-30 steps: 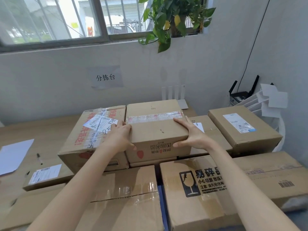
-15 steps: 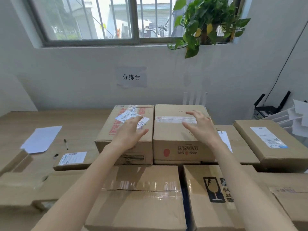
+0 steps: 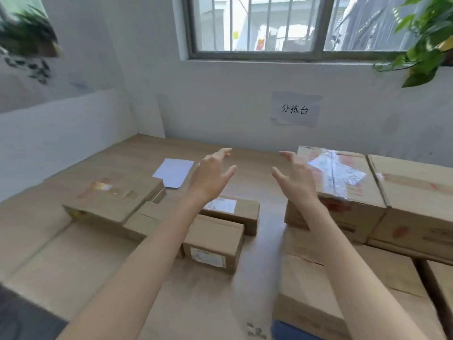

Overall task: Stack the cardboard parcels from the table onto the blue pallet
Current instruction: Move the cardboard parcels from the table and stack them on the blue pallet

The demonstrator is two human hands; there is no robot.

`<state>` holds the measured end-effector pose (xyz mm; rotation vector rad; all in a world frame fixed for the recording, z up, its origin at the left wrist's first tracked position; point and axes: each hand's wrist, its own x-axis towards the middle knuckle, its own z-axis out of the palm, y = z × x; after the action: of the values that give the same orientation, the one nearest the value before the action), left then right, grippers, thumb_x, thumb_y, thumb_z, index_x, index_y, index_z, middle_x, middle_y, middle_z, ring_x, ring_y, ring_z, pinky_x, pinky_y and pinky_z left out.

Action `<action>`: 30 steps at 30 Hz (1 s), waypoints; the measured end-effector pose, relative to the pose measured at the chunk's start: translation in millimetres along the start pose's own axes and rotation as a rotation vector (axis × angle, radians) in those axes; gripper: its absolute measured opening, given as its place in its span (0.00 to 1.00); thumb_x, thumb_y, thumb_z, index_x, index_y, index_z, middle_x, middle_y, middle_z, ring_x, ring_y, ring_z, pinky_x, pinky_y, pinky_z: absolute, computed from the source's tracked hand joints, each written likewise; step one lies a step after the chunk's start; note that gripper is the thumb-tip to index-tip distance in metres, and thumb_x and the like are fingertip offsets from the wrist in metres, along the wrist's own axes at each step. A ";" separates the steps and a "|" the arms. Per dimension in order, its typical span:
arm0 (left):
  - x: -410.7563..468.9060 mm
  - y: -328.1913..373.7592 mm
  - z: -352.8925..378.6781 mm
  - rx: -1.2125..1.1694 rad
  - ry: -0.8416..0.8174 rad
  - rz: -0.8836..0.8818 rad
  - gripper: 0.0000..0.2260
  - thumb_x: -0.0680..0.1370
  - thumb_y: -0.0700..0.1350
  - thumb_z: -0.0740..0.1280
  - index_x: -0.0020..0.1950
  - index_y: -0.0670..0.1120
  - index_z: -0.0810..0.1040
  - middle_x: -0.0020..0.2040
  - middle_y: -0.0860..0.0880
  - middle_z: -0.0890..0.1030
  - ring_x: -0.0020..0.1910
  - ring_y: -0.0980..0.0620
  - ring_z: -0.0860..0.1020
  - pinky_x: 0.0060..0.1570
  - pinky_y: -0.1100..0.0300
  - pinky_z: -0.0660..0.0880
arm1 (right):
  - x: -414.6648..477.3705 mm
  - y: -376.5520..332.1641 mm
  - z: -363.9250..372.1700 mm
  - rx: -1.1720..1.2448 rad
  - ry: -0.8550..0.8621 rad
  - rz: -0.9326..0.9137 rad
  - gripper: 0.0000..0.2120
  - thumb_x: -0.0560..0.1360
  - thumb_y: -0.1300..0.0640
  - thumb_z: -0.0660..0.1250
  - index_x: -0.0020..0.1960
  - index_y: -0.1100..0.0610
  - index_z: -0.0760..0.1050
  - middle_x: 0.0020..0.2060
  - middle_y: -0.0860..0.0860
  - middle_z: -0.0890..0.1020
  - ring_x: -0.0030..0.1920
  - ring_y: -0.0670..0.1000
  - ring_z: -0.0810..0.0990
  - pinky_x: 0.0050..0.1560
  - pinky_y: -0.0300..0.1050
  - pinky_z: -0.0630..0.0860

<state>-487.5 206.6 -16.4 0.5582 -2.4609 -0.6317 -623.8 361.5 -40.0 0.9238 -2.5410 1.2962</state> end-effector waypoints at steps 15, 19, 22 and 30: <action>-52.3 -309.2 -198.1 0.075 0.114 -0.293 0.21 0.78 0.49 0.65 0.71 0.51 0.70 0.65 0.53 0.76 0.60 0.52 0.76 0.59 0.55 0.73 | -29.8 -242.3 311.5 0.197 -0.247 -0.104 0.24 0.76 0.54 0.65 0.70 0.53 0.67 0.66 0.50 0.72 0.65 0.49 0.70 0.53 0.40 0.63; -57.2 -382.1 -227.6 0.096 0.121 -0.389 0.21 0.78 0.50 0.66 0.71 0.51 0.70 0.65 0.52 0.76 0.64 0.50 0.73 0.61 0.55 0.71 | -25.3 -276.1 385.1 0.211 -0.340 -0.085 0.25 0.75 0.54 0.66 0.71 0.52 0.66 0.65 0.50 0.72 0.66 0.52 0.69 0.57 0.46 0.69; -53.0 -436.2 -243.2 0.105 0.120 -0.425 0.21 0.78 0.50 0.65 0.71 0.51 0.69 0.66 0.52 0.76 0.65 0.50 0.72 0.63 0.55 0.69 | -19.3 -296.9 439.5 0.187 -0.388 -0.101 0.25 0.75 0.52 0.67 0.71 0.52 0.66 0.67 0.51 0.71 0.65 0.53 0.71 0.55 0.41 0.63; 0.2 -580.5 -253.3 0.160 -0.004 -0.490 0.24 0.78 0.49 0.65 0.73 0.50 0.66 0.68 0.50 0.74 0.67 0.48 0.70 0.65 0.50 0.69 | 14.2 -326.0 586.4 0.120 -0.480 -0.056 0.27 0.75 0.51 0.67 0.71 0.51 0.64 0.66 0.51 0.71 0.66 0.51 0.69 0.57 0.45 0.69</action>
<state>-193.6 -340.9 -138.7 1.2452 -2.3997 -0.6183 -361.2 -241.4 -173.6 1.4777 -2.7676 1.3570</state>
